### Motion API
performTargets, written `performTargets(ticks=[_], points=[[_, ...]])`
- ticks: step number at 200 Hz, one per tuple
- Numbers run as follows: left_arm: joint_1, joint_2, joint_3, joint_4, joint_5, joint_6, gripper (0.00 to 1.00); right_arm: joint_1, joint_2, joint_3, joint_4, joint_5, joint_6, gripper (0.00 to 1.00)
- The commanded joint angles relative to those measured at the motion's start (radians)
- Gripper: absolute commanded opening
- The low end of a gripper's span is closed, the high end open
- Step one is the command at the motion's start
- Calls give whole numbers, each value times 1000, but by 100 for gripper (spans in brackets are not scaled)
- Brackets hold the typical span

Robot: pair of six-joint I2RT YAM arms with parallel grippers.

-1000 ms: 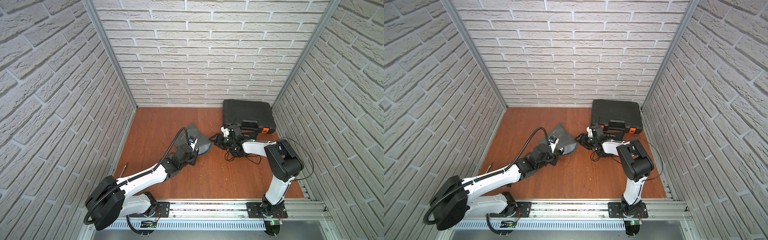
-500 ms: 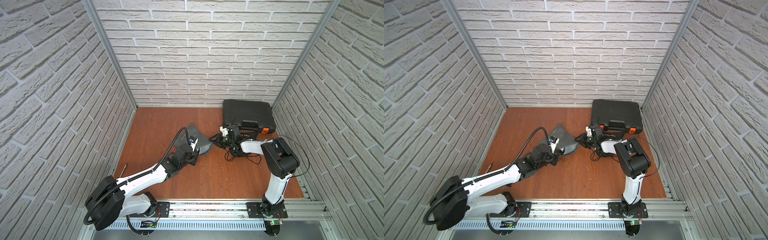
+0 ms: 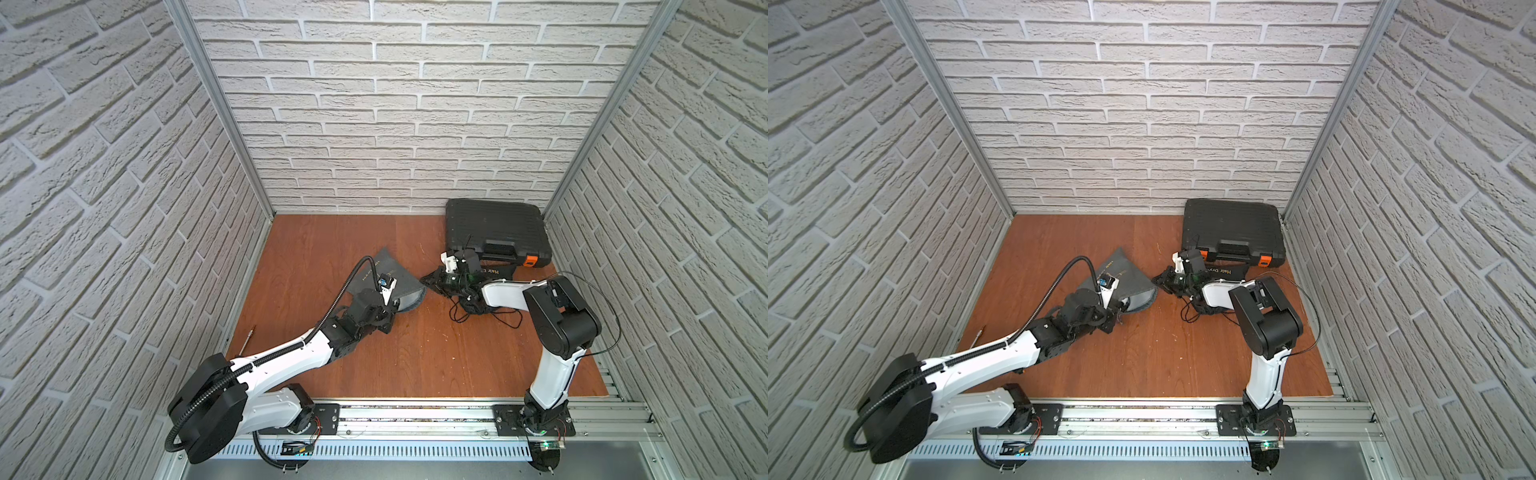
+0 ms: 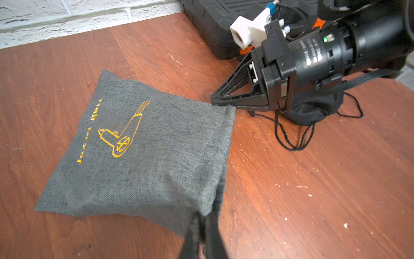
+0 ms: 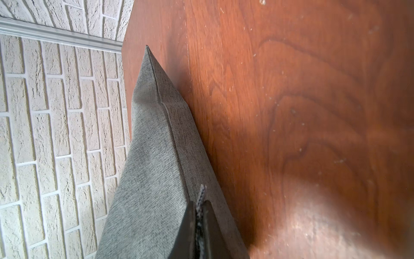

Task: Pack away hair dryers
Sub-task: Pull the drawstrings on both sides of the drawstring bag.

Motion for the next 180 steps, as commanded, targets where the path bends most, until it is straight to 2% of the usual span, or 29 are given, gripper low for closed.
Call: performTargets(ticks=[1, 9, 31, 58, 123, 146, 180], points=[[-15, -6, 10, 16, 4, 16, 48, 0, -60, -22, 48, 29, 26, 3], [-20, -6, 17, -3, -8, 16, 70, -2, -69, -28, 47, 36, 33, 3], [-49, -21, 26, -54, -71, 39, 98, -10, -95, -43, 42, 45, 47, 3], [-84, -59, 22, -119, -173, 52, 98, -24, -123, -58, 20, 61, 65, 3], [-84, -64, -42, -259, -240, -82, 98, -34, -122, -57, 8, 51, 70, 3], [-71, -7, -42, -304, -219, -144, 91, -36, -119, -55, 7, 52, 71, 3], [-42, 60, -81, -188, -107, -159, 78, -37, -121, -55, 12, 45, 76, 3]])
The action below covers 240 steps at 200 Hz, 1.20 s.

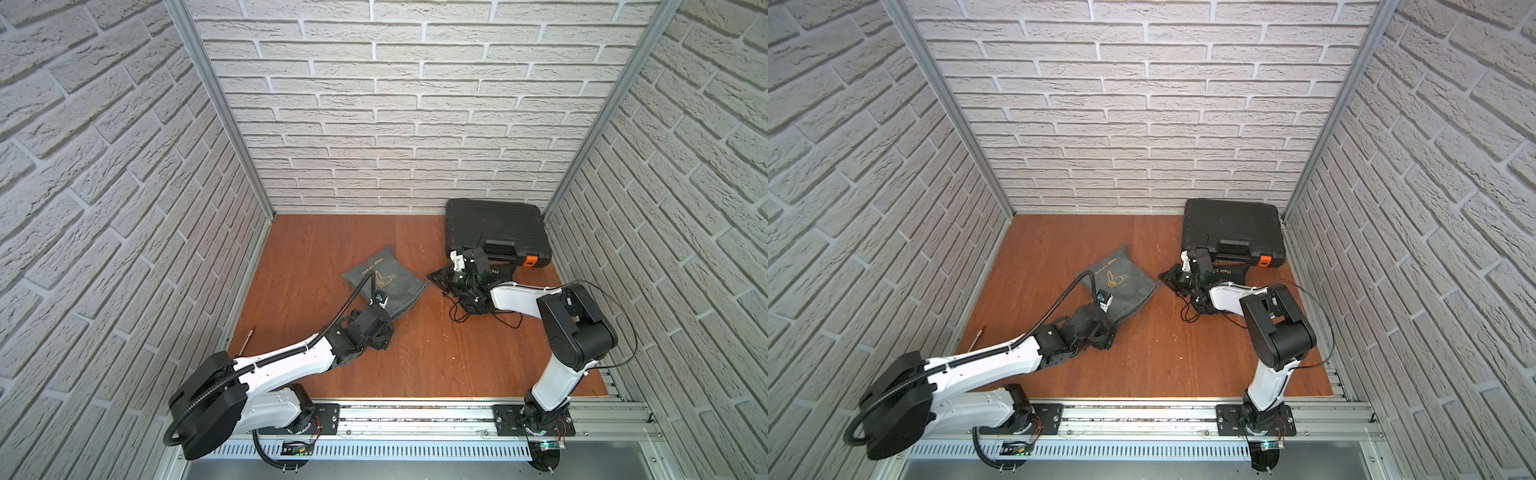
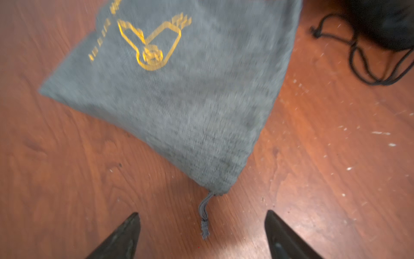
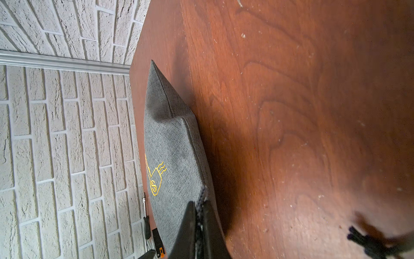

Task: Pack away hair dryers
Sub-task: Pull the drawstrings on both sides of the drawstring bag.

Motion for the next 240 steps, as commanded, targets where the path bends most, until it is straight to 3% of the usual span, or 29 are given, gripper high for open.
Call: performTargets(ticks=[1, 18, 80, 114, 150, 158, 189, 240], points=[[28, 33, -35, 63, 74, -38, 77, -5, -24, -4, 23, 0, 7, 3], [57, 50, -48, 93, 120, -35, 69, -7, -29, -3, 13, -1, 2, 2], [94, 108, -28, 114, 151, 9, 67, -10, -30, -1, 17, -9, 4, 3], [107, 180, 5, 129, 194, 31, 48, -12, -29, 2, 21, -11, 10, 3], [112, 201, 6, 153, 200, 32, 46, -12, -25, 9, 22, -23, 16, 3], [113, 203, 10, 158, 205, 37, 40, -12, -25, 10, 22, -24, 17, 3], [114, 196, 25, 127, 217, 39, 0, -13, -34, 15, 22, -27, 22, 3], [157, -9, 19, 53, 131, 7, 0, -51, -88, 50, -39, -45, -1, 3]])
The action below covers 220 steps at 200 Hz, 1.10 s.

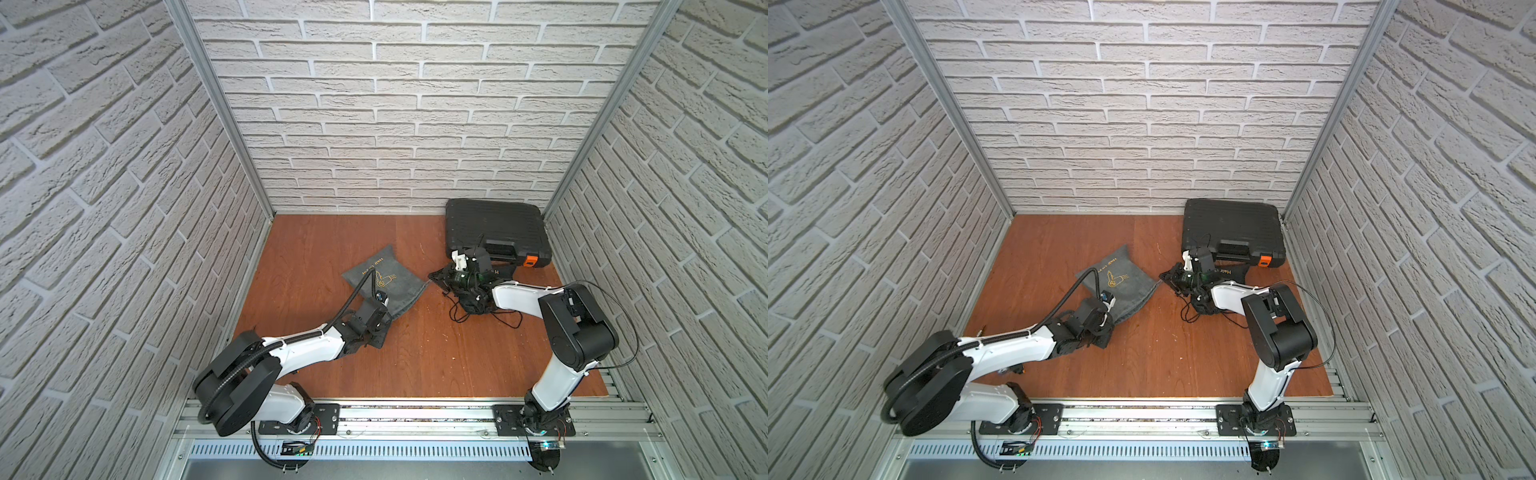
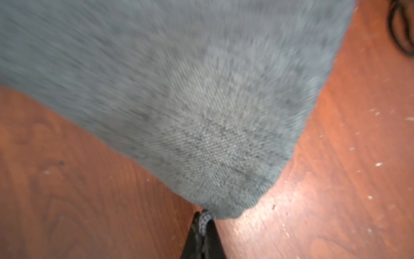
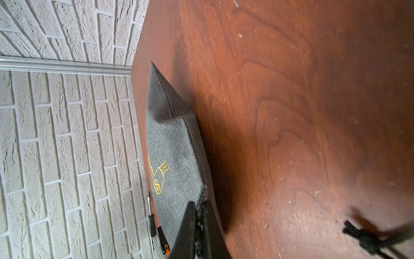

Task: Pack away hair dryers
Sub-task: Pull the drawstrings on both sides of the drawstring bag.

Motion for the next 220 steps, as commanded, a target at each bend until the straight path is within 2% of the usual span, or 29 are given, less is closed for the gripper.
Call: performTargets(ticks=[1, 34, 79, 114, 154, 175, 220], points=[[43, -116, 13, -25, -46, -18, 0, -26, -72, 42, -10, -15, -20, 3], [161, -298, -9, -53, -17, -22, 0, -81, -120, 40, -28, -34, -30, 2], [440, -488, -63, -93, 94, -67, 0, -185, -168, -7, -14, -59, -20, 3], [687, -568, -119, -70, 225, -133, 0, -268, -197, -60, -17, -54, -27, 3], [906, -617, -181, 6, 347, -221, 0, -325, -224, -136, -3, -20, -23, 3], [980, -619, -195, 40, 391, -250, 0, -334, -232, -168, 10, 1, -9, 3], [1067, -658, -224, 73, 408, -299, 0, -335, -251, -204, 22, 43, 9, 3]])
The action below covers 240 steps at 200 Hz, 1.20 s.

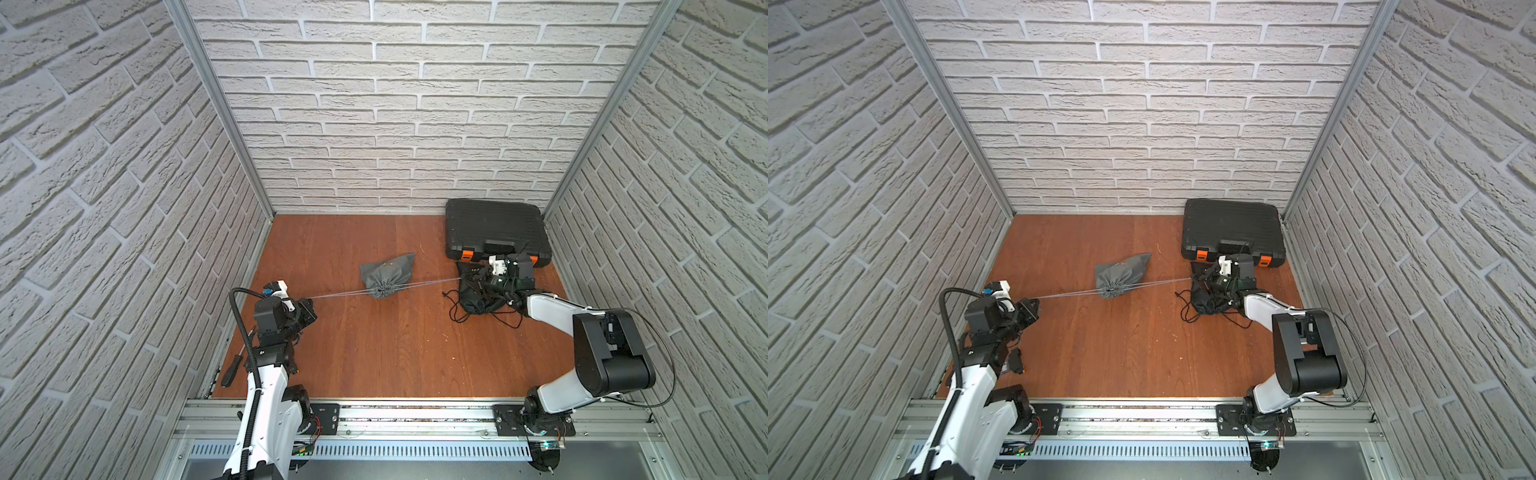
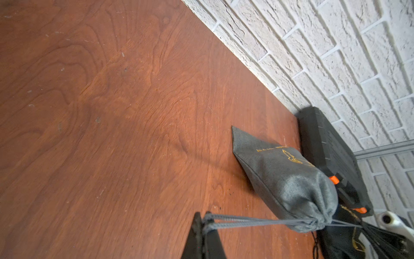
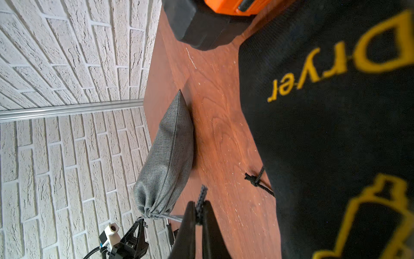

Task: Pack away hair dryers
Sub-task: Pull the drawstrings on both sides of the drawstring bag, then place the drawstrings on both sides at the center of the board.

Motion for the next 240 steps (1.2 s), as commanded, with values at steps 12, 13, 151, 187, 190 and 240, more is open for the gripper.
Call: performTargets(ticks=[12, 13, 151, 187, 190, 240], points=[[86, -68, -28, 87, -91, -59, 0, -63, -49, -10, 50, 177, 7, 2], [87, -70, -28, 87, -92, -59, 0, -63, -50, -11, 49, 178, 6, 3], [142, -120, -48, 101, -26, -76, 0, -22, -78, -20, -27, 225, -63, 3], [59, -146, -7, 41, -89, -18, 0, 102, -61, 74, -66, 282, -141, 3], [48, -149, -3, 37, -96, -13, 0, 113, -58, 81, -66, 288, -143, 2], [-206, -123, 43, 14, -243, 79, 0, 256, 3, 228, -100, 293, -234, 3]])
